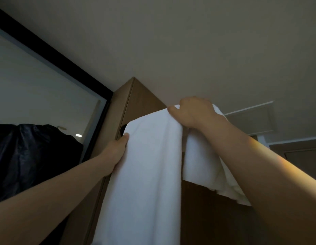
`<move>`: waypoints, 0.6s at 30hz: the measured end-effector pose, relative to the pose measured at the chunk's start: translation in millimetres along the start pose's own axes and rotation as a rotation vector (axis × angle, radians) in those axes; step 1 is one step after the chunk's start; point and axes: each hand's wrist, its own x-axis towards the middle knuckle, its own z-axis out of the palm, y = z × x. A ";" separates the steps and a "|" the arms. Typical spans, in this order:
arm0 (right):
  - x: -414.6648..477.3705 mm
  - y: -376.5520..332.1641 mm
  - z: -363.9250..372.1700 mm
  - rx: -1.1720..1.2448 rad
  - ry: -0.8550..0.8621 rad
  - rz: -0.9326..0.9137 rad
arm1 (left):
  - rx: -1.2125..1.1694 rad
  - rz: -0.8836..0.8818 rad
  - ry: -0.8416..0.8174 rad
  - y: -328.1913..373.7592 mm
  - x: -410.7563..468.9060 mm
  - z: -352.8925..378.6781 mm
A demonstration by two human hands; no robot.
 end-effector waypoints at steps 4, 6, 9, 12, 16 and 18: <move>0.9 -0.9 -1.2 -0.016 -0.023 0.018 | 0.037 0.058 0.128 -8.2 -11.9 -1.2; 0.0 -2.3 -2.9 -0.024 -0.046 0.026 | 0.049 0.091 0.152 -3.8 -13.4 -2.4; -8.4 -5.3 -8.4 0.005 -0.075 0.036 | 0.065 0.099 0.165 -0.4 -11.7 -5.1; -31.7 -12.0 -11.5 0.112 0.003 -0.006 | 0.095 0.110 0.177 -1.0 -10.1 -6.3; -81.3 -24.2 -10.5 0.351 0.223 -0.010 | 0.096 0.106 0.173 0.5 -10.3 -6.4; -100.6 -25.8 -6.8 0.412 0.210 0.005 | 0.096 0.108 0.170 1.1 -10.8 -5.1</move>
